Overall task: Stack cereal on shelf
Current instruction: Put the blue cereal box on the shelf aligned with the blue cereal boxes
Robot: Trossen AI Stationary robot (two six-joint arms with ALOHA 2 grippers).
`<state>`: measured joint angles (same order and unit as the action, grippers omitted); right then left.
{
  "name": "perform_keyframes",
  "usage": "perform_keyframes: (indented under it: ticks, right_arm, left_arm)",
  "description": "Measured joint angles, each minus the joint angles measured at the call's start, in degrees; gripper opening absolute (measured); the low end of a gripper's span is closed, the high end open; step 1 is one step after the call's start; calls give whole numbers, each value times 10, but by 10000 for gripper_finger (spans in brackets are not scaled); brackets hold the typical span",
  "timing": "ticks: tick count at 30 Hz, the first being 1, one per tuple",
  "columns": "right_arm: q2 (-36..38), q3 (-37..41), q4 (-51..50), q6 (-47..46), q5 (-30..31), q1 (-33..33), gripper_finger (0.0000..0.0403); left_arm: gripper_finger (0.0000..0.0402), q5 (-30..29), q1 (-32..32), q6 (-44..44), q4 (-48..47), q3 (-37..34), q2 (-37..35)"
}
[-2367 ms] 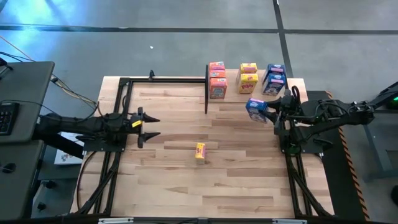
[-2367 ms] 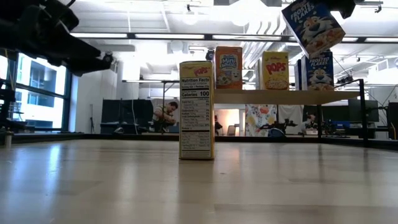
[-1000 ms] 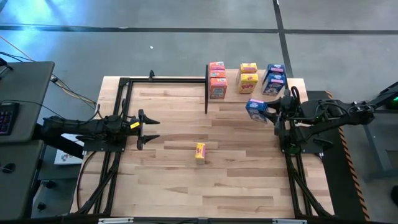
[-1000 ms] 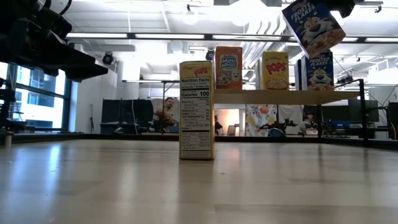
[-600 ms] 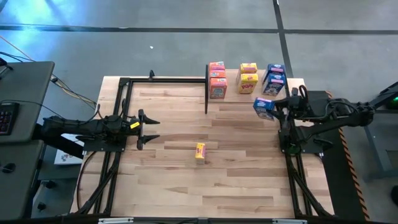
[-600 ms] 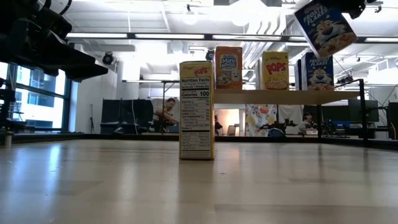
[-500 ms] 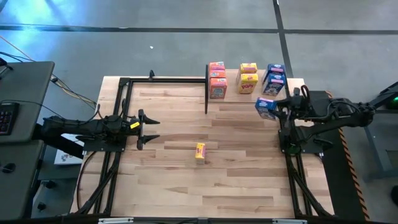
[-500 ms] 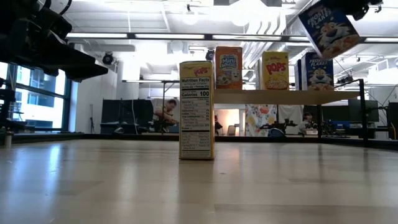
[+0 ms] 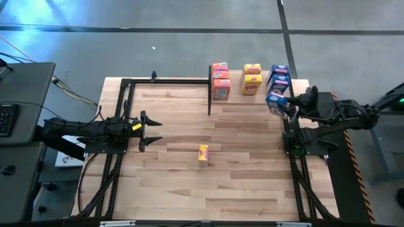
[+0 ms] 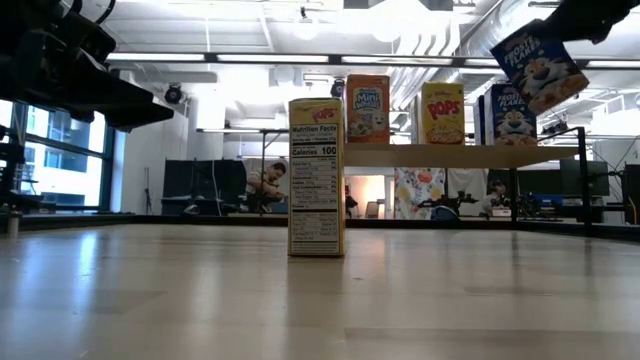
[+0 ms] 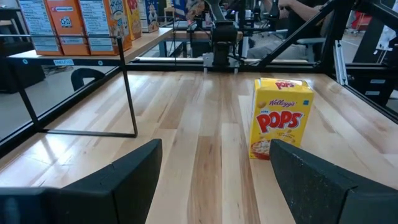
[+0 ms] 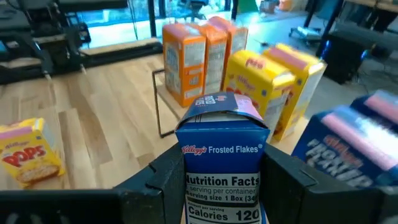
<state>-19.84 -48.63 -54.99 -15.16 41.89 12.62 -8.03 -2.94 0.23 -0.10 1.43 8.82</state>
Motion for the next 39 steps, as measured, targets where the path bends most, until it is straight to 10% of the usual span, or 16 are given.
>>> perform_keyframes:
  ticks: [39]
  right_arm:
    - [-1, 98, 80, -84, 115, 0, 156]
  left_arm:
    - [289, 0, 0, 0, 0, 0, 0]
